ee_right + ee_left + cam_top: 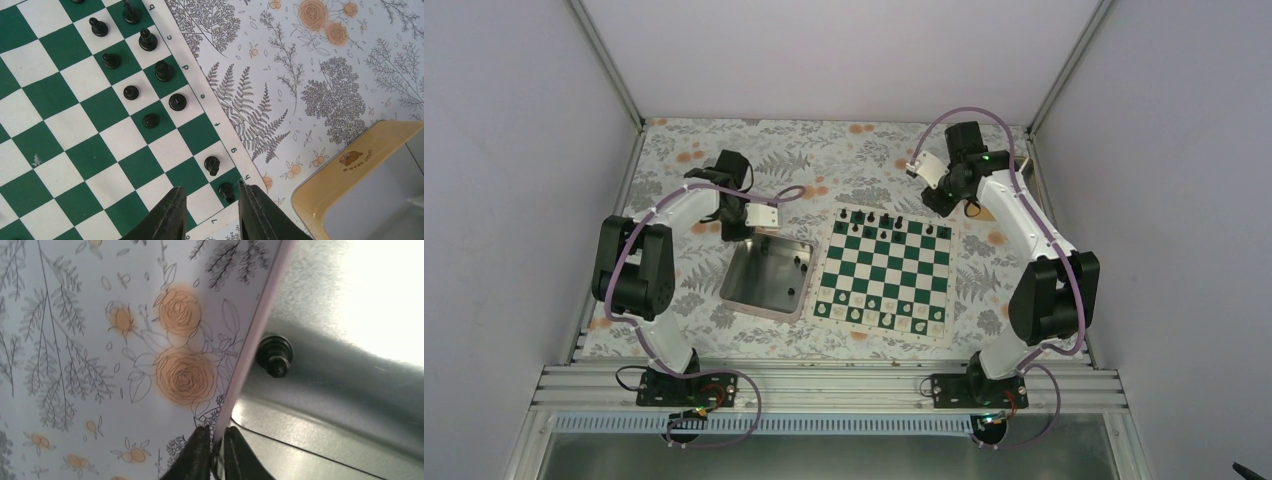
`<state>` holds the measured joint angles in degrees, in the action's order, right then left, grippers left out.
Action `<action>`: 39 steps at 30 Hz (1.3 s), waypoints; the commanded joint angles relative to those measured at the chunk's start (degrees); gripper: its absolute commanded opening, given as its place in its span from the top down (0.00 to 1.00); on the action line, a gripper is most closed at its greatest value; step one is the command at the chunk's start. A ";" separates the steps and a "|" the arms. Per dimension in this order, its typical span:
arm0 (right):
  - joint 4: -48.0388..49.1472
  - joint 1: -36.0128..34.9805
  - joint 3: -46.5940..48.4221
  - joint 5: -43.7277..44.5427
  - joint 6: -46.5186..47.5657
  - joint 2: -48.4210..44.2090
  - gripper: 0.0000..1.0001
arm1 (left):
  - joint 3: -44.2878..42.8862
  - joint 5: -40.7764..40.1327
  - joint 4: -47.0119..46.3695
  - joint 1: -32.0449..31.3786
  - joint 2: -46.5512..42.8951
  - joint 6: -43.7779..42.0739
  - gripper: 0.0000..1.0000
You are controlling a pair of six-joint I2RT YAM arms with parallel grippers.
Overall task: Set up the chess pieces on the board
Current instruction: Adjust the storage box at the center of the board.
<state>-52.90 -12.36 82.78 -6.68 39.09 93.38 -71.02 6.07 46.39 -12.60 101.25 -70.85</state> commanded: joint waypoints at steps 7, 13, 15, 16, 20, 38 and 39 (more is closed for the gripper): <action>0.11 -1.33 3.60 -1.08 -0.32 0.89 0.70 | 0.01 -4.37 0.72 1.21 2.69 6.52 0.98; -0.18 -3.49 6.15 -0.73 0.07 4.61 0.70 | -2.10 -4.58 5.42 2.29 4.69 12.19 0.98; -0.16 -4.07 6.78 -0.54 0.04 5.35 0.70 | -2.25 -5.05 7.27 2.46 5.65 13.81 0.98; -0.11 -4.37 7.04 -0.53 0.03 5.60 0.70 | -1.87 -5.50 7.41 2.47 5.60 14.38 0.98; 0.20 -5.04 7.42 -0.82 -0.15 6.19 0.70 | 0.77 -8.42 5.49 3.02 4.34 15.63 0.98; 0.18 -5.76 8.38 -0.36 -0.40 6.16 0.70 | 1.97 -10.76 7.84 7.25 2.28 13.75 0.98; 0.10 -5.98 8.55 -0.23 -0.42 6.16 0.70 | 1.90 -10.30 8.50 8.07 2.36 14.22 0.98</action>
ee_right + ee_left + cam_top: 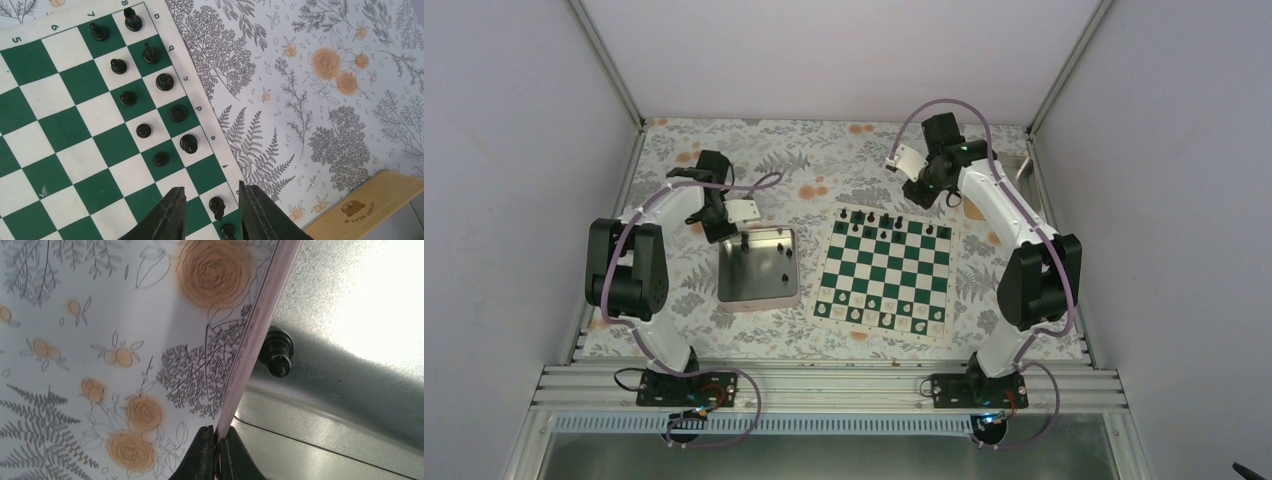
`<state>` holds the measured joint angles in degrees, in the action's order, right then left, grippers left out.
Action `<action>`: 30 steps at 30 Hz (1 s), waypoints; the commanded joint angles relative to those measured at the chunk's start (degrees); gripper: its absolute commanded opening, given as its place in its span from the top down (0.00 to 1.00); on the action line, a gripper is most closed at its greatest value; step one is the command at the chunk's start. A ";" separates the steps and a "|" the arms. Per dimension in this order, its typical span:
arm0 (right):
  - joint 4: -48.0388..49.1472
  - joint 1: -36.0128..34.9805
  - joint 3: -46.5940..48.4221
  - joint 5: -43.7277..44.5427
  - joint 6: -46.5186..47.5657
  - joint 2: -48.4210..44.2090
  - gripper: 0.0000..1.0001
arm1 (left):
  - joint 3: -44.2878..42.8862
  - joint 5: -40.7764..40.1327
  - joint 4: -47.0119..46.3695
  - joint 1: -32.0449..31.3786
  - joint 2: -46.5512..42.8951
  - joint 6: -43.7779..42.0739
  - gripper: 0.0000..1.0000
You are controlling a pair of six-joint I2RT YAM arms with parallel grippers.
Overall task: Set up the chess pieces on the board
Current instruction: Adjust the storage box at the center of the board.
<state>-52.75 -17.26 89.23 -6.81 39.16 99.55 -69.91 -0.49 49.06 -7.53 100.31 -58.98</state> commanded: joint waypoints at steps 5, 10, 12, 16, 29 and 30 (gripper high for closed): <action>-0.38 -2.05 2.66 0.73 -0.57 0.38 0.70 | 0.03 0.78 9.57 5.47 2.60 6.51 0.98; -0.77 -2.66 4.76 0.86 -0.73 1.49 0.70 | 0.25 2.65 11.00 6.68 2.19 13.82 0.98; -0.80 -3.03 5.06 0.83 -1.00 1.68 0.70 | 0.20 3.88 12.56 6.59 2.99 17.41 0.98; -0.69 -3.72 5.03 0.75 -1.52 1.77 0.71 | 1.15 3.44 11.82 6.90 4.60 23.83 0.98; -0.23 -4.14 4.76 1.41 -2.36 1.01 0.73 | 3.31 5.96 13.38 6.98 2.93 30.11 0.98; -0.09 -4.19 4.87 1.44 -2.43 1.07 0.73 | 3.48 5.58 13.39 6.83 2.09 30.15 0.98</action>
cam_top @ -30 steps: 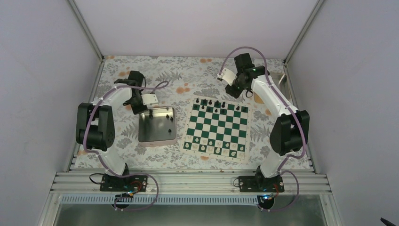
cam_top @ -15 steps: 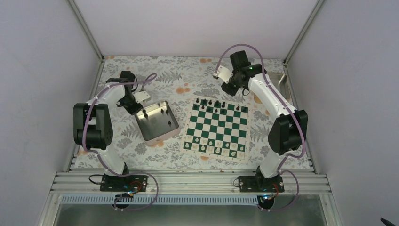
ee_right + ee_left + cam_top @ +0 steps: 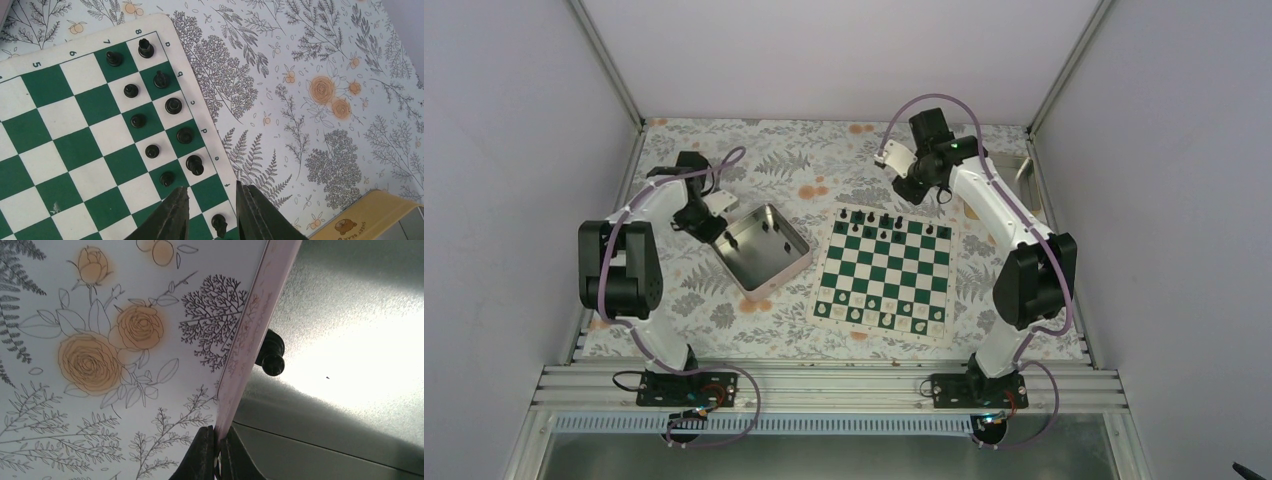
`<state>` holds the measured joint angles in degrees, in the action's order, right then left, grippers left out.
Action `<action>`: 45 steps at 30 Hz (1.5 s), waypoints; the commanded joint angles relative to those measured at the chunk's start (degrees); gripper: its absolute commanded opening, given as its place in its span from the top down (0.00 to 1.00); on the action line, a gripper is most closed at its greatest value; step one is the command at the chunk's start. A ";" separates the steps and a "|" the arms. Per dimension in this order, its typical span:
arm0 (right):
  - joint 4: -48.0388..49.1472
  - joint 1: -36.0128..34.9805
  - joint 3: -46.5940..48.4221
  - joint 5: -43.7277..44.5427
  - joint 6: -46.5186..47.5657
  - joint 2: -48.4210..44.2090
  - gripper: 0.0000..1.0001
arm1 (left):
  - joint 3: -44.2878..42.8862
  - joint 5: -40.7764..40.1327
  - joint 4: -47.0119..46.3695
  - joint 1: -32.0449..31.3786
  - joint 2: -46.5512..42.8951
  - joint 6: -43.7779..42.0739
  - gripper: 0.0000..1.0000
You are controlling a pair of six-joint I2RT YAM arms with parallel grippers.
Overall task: Set up the chess pieces on the board
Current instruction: Adjust the storage box at the center of the board.
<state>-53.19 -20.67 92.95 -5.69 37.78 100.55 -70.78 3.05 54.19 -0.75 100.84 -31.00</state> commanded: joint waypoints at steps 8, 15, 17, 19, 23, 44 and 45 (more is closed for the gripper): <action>0.61 -1.40 1.54 0.54 -1.16 0.67 0.73 | 4.16 5.56 12.24 -0.31 -2.02 0.88 0.97; 0.69 -1.66 2.01 0.36 -1.29 1.05 0.73 | 4.15 2.97 11.89 -1.70 -5.04 2.08 0.82; 0.82 -1.75 1.98 0.18 -1.35 0.90 0.73 | 4.12 0.83 10.52 -1.61 -5.12 2.89 0.90; 0.85 -1.75 1.94 -0.06 -1.31 0.82 0.73 | 3.85 -1.48 9.59 -1.30 -4.86 3.61 0.94; 1.08 -1.75 1.37 0.32 -1.33 0.48 0.73 | 2.90 -3.19 9.64 -0.95 -4.65 3.93 0.91; -2.41 -7.56 7.36 1.14 -0.89 3.06 0.69 | -10.75 -1.94 13.46 0.53 -12.36 1.88 0.29; -3.33 -8.92 8.77 1.05 -1.07 4.09 0.68 | -11.37 -3.31 11.86 0.77 -12.54 2.24 0.24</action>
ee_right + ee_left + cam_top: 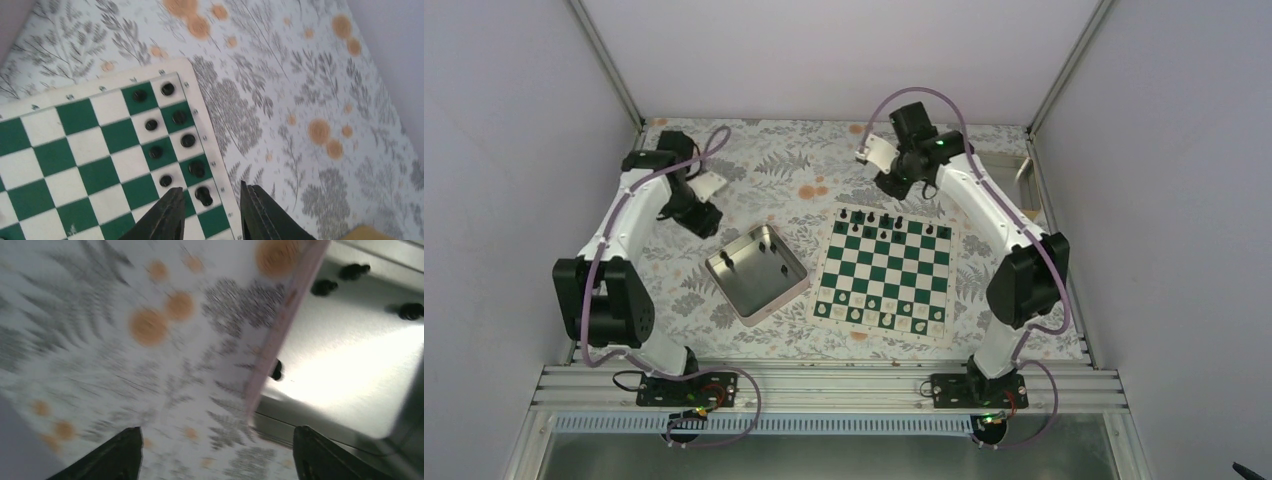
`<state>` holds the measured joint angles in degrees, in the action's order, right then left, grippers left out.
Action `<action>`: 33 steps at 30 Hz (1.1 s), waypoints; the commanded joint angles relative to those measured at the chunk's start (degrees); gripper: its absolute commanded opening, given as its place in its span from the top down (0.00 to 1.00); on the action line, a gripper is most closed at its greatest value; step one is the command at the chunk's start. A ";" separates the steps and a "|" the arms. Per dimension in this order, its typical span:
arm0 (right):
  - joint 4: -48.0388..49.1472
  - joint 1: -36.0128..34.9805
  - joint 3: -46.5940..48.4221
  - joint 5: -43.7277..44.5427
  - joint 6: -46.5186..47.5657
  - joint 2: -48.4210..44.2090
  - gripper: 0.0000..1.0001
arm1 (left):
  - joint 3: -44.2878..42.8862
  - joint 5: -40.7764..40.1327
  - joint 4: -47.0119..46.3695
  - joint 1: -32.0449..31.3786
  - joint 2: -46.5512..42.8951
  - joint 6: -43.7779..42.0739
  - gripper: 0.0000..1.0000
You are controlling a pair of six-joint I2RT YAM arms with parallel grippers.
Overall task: Set up the chess pieces on the board
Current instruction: Adjust the storage box at the center of the board.
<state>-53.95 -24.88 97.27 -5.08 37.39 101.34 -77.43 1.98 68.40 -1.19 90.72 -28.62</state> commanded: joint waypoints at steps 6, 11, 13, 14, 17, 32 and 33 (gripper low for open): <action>-8.71 -16.30 11.96 -3.16 -0.82 10.26 0.72 | -1.80 -12.39 -16.46 3.99 -0.73 0.27 0.16; -14.50 -25.42 15.66 -5.91 0.12 17.59 0.95 | -0.04 -12.86 -25.47 7.92 4.17 -0.22 0.15; -14.81 -28.01 15.70 -6.19 -0.14 19.04 0.96 | 0.35 -11.29 -27.35 9.02 5.70 -0.65 0.08; -14.41 -28.98 15.53 -6.39 -0.45 19.81 0.96 | 0.61 -10.67 -28.30 9.54 6.01 -0.72 0.06; -13.53 -30.49 15.78 -6.33 -1.34 22.43 0.96 | 0.86 -9.11 -29.29 10.72 7.17 -0.68 0.00; -6.21 -30.60 22.07 6.22 -7.94 27.78 0.66 | 2.30 -5.92 -29.08 11.56 5.09 -0.91 0.00; -6.00 -30.53 22.23 6.62 -8.06 28.26 0.65 | 2.35 -5.60 -29.00 11.63 4.97 -0.91 0.00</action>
<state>-61.19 -55.64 117.89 -1.30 31.05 127.59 -75.09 -5.67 39.48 10.02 97.84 -29.34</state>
